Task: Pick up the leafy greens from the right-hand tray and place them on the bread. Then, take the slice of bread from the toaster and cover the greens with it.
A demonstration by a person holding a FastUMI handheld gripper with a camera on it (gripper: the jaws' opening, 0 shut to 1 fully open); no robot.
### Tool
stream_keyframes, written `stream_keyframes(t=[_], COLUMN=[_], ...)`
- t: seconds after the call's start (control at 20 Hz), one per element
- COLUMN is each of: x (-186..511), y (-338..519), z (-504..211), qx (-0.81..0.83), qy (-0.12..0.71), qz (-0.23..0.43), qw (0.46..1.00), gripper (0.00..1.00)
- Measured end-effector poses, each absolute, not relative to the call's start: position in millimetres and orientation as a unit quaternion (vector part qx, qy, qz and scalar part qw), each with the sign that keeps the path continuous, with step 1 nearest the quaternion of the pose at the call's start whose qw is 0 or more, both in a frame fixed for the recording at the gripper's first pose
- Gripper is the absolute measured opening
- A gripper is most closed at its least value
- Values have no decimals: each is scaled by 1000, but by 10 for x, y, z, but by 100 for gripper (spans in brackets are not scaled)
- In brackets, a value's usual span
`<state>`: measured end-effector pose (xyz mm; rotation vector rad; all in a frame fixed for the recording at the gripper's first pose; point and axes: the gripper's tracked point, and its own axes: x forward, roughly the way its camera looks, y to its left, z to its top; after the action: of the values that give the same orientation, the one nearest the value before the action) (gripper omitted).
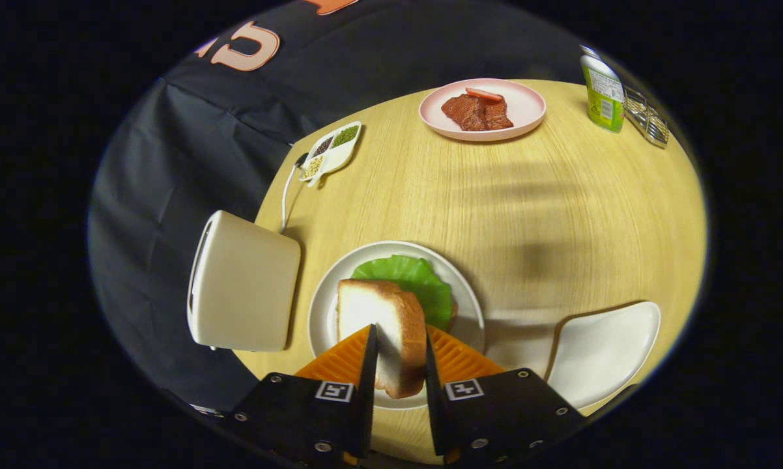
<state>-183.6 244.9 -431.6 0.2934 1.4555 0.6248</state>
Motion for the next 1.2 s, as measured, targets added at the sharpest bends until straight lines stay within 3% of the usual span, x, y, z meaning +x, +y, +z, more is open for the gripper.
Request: stream_keyframes(t=[0.1, 0.3, 0.6, 0.95, 1.2], x=[-1796, -1736, -1260, -369, -31], y=[2447, 2247, 2113, 1465, 919], z=[-4322, -4359, -3533, -1821, -623], qx=[103, 28, 53, 62, 38], qy=[631, 610, 497, 275, 115], qz=[289, 279, 274, 194, 121], qw=[713, 741, 821, 940, 985], gripper=[43, 66, 61, 69, 72])
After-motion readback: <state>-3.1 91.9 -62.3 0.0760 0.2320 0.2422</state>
